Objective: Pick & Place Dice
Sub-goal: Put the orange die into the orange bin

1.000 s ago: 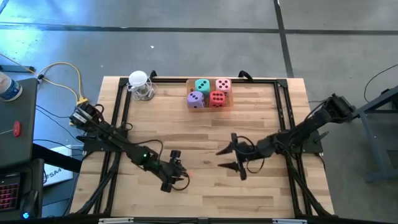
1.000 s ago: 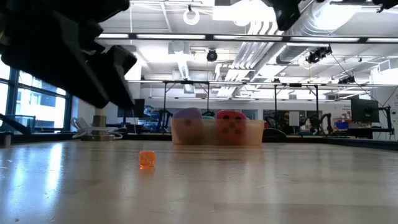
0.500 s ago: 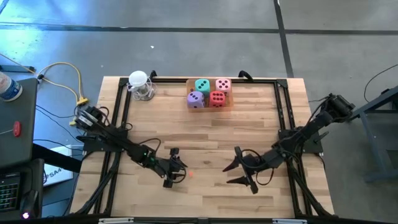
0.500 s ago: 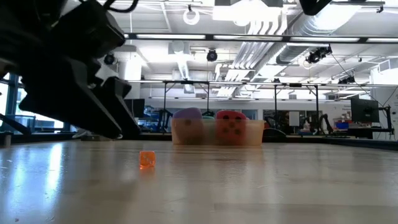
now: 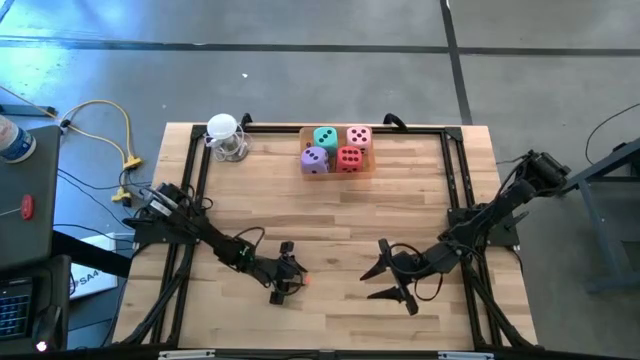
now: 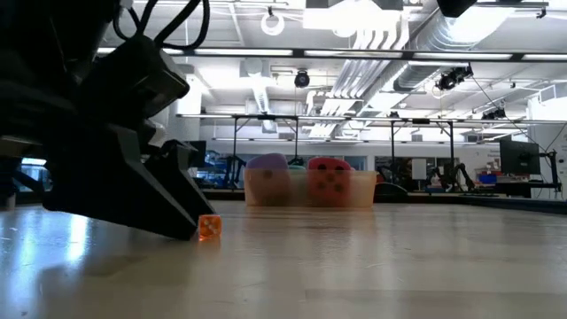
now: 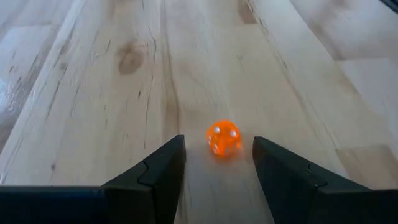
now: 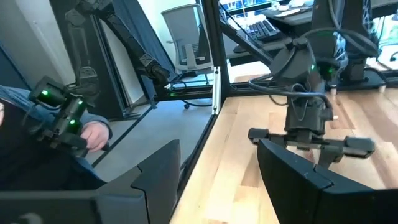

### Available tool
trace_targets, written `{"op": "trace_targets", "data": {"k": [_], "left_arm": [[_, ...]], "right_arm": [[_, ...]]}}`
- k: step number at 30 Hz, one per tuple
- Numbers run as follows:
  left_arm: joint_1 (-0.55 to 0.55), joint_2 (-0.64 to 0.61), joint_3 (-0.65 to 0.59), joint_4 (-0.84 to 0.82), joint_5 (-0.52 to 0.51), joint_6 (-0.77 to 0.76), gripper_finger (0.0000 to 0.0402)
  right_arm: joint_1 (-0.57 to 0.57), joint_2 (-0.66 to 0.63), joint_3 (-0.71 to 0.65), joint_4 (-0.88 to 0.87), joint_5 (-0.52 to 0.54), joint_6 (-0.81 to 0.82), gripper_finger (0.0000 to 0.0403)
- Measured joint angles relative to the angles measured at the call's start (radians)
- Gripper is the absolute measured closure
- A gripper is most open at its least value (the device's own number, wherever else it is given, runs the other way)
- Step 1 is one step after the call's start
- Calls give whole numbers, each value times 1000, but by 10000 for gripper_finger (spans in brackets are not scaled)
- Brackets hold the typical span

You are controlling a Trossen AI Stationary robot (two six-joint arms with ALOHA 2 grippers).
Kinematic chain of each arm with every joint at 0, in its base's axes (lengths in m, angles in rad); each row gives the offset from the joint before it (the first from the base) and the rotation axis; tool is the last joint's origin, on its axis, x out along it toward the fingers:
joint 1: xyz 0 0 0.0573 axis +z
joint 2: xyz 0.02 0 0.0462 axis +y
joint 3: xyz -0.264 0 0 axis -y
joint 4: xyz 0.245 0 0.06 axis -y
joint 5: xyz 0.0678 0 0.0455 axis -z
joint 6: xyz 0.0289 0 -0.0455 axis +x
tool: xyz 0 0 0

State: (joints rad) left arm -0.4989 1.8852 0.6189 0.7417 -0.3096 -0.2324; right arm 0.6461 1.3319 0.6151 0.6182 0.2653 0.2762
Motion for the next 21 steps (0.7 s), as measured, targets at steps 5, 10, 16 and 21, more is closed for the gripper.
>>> {"op": "trace_targets", "data": {"k": [5,10,16,21], "left_arm": [[14,50,2,79,0,3,219],[14,53,2,74,18,23,231],[12,54,2,69,31,48,292],[22,52,2,75,40,74,351]], "right_arm": [[0,1,0,-2,64,-19,198],[-2,1,0,-8,80,-50,198],[-29,1,0,-9,77,-64,198],[-51,1,0,-14,72,-72,198]]}}
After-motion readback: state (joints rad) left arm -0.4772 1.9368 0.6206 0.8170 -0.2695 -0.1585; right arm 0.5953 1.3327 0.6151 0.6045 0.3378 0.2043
